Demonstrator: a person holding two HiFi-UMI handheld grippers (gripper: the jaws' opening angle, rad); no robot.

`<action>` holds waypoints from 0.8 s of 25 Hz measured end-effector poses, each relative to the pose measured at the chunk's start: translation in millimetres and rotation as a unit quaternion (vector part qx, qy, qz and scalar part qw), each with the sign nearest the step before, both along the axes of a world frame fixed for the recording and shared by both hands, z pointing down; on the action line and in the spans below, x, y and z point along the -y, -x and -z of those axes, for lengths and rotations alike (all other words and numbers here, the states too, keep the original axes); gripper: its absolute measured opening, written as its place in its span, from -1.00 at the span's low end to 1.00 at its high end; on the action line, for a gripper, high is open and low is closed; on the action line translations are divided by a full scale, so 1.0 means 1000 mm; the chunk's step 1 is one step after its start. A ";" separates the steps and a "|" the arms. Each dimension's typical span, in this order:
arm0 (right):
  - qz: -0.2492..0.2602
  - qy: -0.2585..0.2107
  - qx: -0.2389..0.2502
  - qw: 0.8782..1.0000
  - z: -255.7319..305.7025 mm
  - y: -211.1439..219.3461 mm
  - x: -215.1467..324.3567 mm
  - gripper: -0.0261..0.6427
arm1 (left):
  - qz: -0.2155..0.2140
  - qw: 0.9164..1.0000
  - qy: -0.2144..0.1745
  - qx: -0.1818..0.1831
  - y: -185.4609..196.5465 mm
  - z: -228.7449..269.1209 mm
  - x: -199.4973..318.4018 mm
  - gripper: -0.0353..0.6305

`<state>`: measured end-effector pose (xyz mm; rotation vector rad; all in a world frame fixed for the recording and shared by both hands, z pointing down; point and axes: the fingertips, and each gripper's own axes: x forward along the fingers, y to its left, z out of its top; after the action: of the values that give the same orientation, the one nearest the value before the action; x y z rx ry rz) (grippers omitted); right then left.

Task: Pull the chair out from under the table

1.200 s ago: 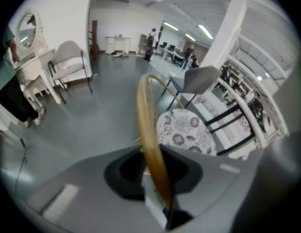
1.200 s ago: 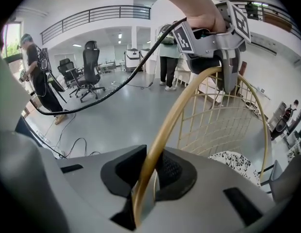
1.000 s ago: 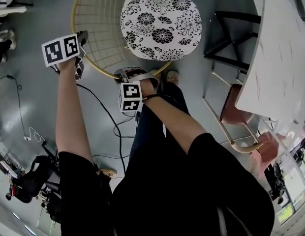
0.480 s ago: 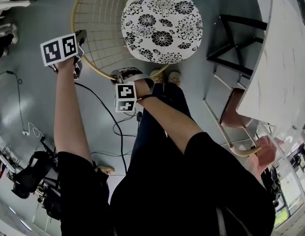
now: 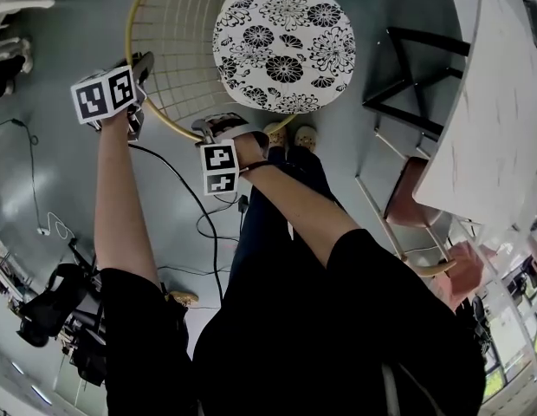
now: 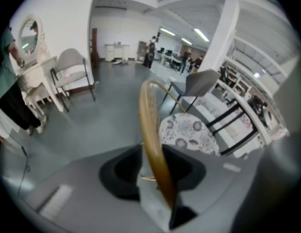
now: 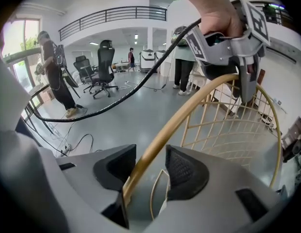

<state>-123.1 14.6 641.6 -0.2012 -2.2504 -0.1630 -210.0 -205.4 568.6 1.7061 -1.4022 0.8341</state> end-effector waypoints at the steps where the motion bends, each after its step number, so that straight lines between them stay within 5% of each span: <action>1: -0.003 0.007 0.000 1.000 0.002 -0.001 0.003 -0.36 | -0.006 1.000 -0.004 0.006 0.001 0.001 -0.001 -0.46; 4: -0.016 0.028 0.002 0.999 0.009 -0.009 0.007 -0.26 | 0.002 1.000 -0.020 0.002 0.002 0.006 -0.009 -0.31; 12: -0.053 -0.006 -0.020 0.998 0.017 -0.070 0.027 -0.28 | -0.008 0.999 -0.046 0.021 -0.016 0.019 -0.063 -0.29; 16: -0.094 -0.015 -0.051 0.994 0.026 -0.123 0.052 -0.56 | 0.012 0.998 -0.058 0.020 -0.028 0.034 -0.087 -0.33; 20: -0.148 -0.038 -0.065 0.986 0.050 -0.172 0.069 -0.80 | 0.009 0.997 -0.059 0.054 -0.040 0.059 -0.113 -0.57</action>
<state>48.6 -54.6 591.7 0.1603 -2.1105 -0.0724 -170.2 -92.7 509.6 1.7556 -1.5639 0.8598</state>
